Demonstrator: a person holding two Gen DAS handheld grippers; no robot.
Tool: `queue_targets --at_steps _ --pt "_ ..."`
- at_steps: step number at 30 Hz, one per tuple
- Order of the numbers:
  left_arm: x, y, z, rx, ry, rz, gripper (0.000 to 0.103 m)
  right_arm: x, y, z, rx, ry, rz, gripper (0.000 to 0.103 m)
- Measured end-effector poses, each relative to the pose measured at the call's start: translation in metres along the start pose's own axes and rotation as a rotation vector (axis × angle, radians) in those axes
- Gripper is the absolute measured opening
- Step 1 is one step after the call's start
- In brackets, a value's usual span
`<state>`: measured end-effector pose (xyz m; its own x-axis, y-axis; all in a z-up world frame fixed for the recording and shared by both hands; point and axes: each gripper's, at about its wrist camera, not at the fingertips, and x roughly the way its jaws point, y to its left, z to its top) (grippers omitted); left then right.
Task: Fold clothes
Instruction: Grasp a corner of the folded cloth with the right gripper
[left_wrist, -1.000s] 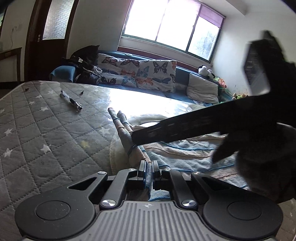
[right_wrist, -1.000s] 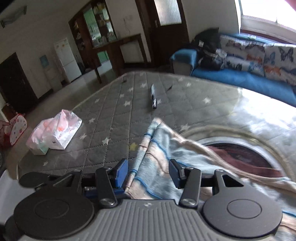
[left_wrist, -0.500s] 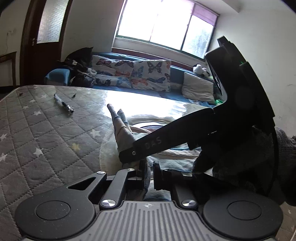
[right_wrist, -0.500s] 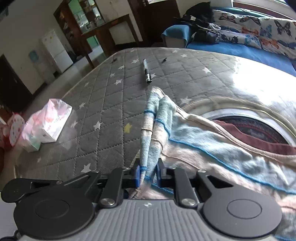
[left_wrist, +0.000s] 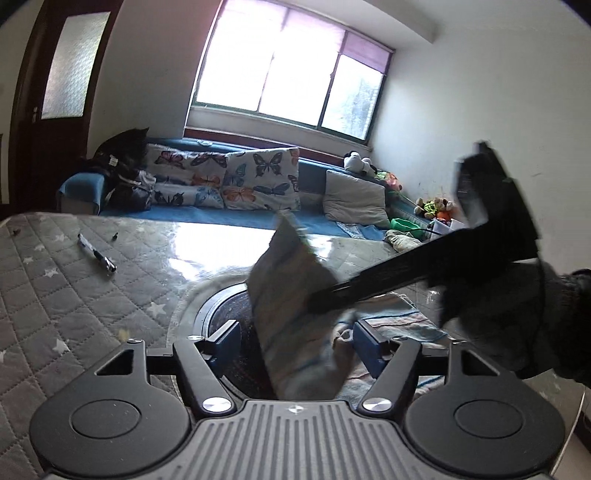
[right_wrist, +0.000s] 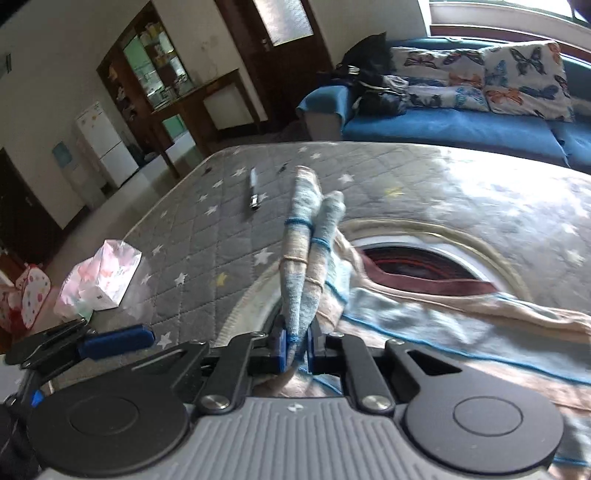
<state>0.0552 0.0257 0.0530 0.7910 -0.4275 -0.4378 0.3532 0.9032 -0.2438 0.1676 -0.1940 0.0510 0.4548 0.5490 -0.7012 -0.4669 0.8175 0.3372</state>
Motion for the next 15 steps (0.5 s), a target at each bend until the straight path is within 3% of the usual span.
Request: queue_targets --at_steps 15 --pt "0.048 -0.02 0.003 0.032 0.091 -0.006 0.072 -0.076 -0.117 -0.025 0.173 -0.019 -0.089 0.009"
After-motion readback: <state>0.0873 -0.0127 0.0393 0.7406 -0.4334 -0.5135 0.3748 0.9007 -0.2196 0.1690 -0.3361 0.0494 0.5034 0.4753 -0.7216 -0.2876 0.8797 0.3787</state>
